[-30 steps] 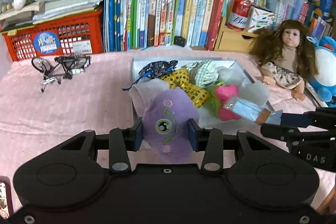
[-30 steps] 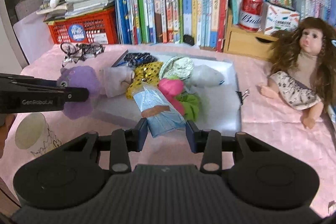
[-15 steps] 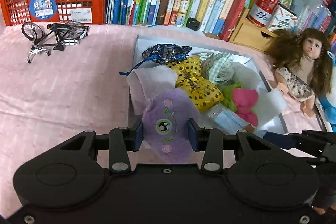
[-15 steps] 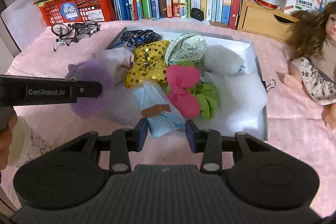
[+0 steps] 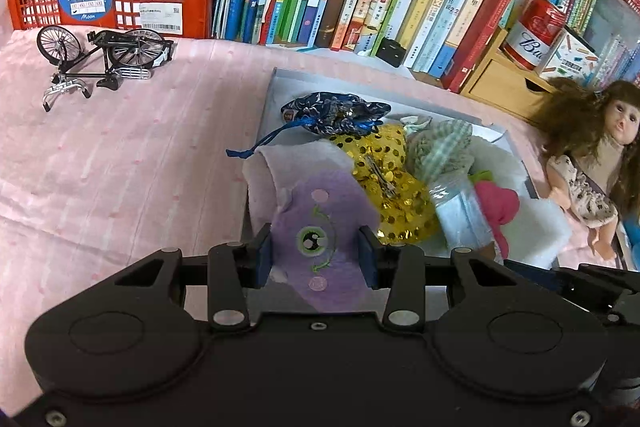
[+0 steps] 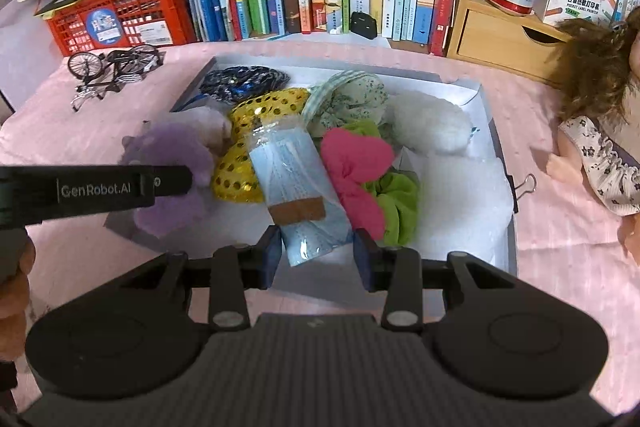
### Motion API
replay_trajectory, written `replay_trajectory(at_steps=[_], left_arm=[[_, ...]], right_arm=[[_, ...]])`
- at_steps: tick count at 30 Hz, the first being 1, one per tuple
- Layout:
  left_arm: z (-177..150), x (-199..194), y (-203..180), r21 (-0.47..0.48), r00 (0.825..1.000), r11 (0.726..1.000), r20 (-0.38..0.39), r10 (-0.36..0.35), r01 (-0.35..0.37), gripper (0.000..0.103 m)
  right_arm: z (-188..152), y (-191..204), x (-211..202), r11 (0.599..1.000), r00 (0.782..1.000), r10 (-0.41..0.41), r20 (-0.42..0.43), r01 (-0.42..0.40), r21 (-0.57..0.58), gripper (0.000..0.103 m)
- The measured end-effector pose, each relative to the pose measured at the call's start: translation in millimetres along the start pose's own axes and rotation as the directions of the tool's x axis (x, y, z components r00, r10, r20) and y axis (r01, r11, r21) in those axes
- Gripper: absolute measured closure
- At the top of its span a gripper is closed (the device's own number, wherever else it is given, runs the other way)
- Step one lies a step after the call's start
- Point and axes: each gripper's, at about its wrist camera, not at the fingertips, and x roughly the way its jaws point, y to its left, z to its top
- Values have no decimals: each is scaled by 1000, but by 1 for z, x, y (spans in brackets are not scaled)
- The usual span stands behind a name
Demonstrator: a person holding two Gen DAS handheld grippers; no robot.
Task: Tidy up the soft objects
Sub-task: 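Lower and open the left gripper on the purple plush while the right gripper releases the bag, then pull both open grippers back away from the tray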
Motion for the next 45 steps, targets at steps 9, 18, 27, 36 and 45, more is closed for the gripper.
replay_trajectory(at_steps=[9,18,27,36,45], left_arm=[[11,7,-6,28,999,999,8,34,-34,63],[22,22,-9,39,998,998,-8,57,-57,62],[19,23,-13,69,996,994,-14,83,-81,51],[17,5,-17,91,997,994,66,51,-57,18],[9,-19,-20,108,995,993,97,27,-38,17]], right_arm=[[15,-2,20,1000,999,-12,-29,13,16,58],[20,-10,37,997,997,-28,-66,33,65,58],[18,-15,35,997,998,-8,-70,13,81,52],[17,-17,19,996,999,19,-35,-16,82,32],[8,-20,-6,997,1000,15,17,-16,70,23]])
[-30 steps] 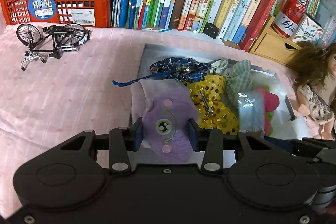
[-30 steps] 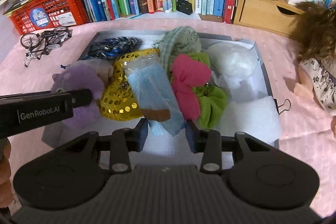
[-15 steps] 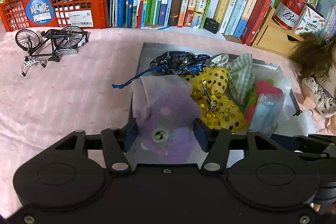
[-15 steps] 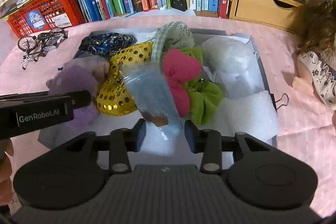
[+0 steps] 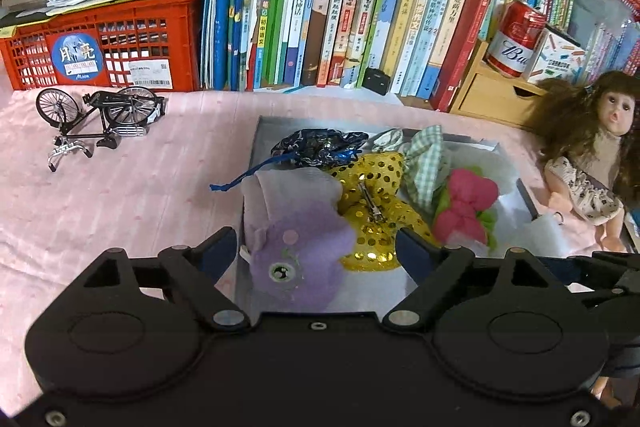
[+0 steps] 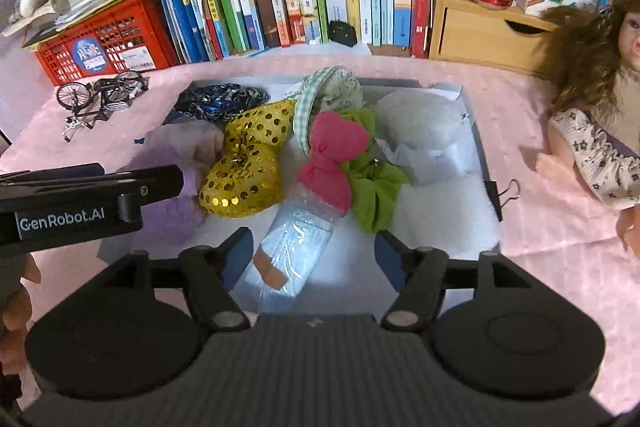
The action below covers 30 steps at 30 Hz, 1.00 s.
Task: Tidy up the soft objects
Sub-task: 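Pull both open grippers back away from the tray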
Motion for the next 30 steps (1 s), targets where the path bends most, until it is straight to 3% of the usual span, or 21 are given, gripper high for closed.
replay_trajectory(at_steps=[14,30], left_arm=[[-25,-62,-14,55,992,998,114,-49,43,12],[-63,-130,-21,118,967,990,229,-109,83,10]], right_arm=[[-25,-1,-51,999,991,-10,134,17,-48,13],[-64,1,-109,995,945,5,326,30,-100,1]])
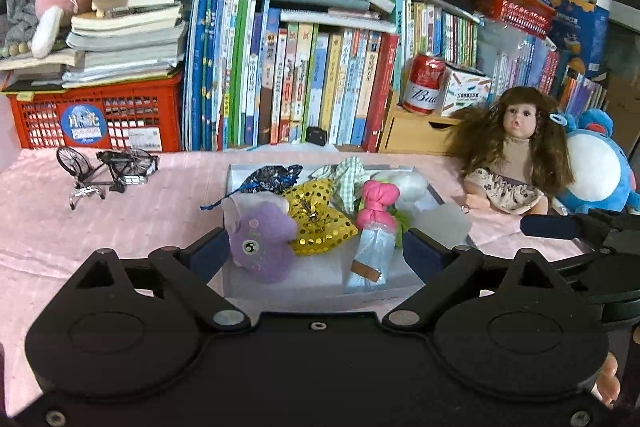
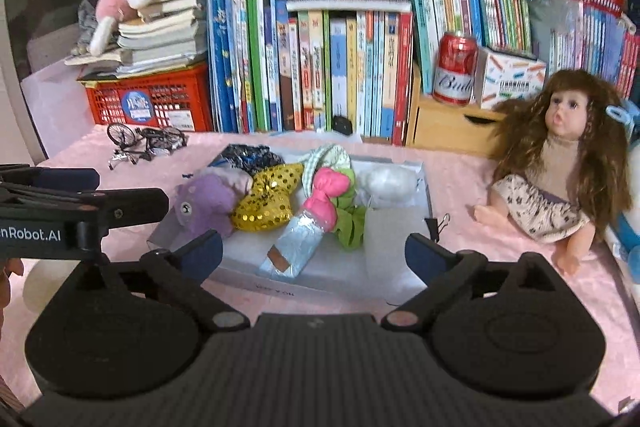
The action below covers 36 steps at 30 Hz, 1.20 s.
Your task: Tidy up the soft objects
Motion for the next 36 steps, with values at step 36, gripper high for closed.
replay_trajectory(at_steps=[36], left_arm=[[-96,-89,15,32,991,997,119,68,-72,8]], right_arm=[[-89,37,-82,997,961,-62,269,74,-37,0]])
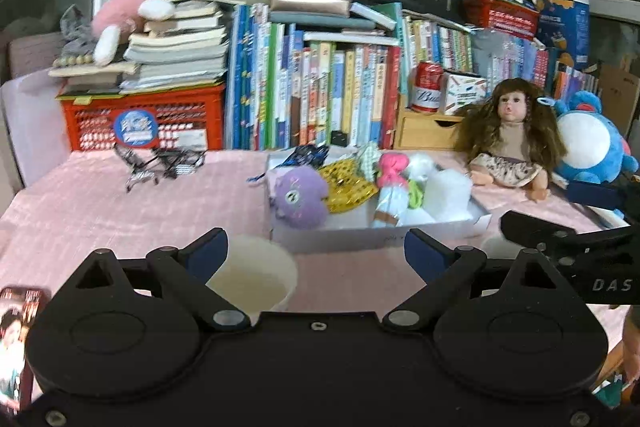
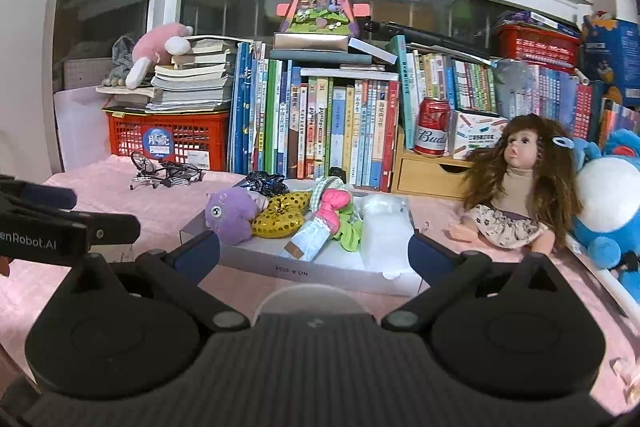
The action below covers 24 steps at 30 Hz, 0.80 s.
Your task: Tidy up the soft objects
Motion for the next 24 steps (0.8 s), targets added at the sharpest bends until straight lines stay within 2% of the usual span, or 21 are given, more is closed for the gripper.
replay_trajectory(at_steps=[8,14,24], left_arm=[[-28,-5,19,-76,998,995,-8,62,-62,8],[-54,-8,26,-99,996,991,-33,88,-91,8],[-89,1,26,-87,985,986,-107,135,-145,8]], right_arm=[[-23,7,-15,999,998,-37,43,36,40,0],[-44,13,-19,996,998,-53,39,50,71,0],[-82,24,-13,991,995,-83,-55,88,97,0]])
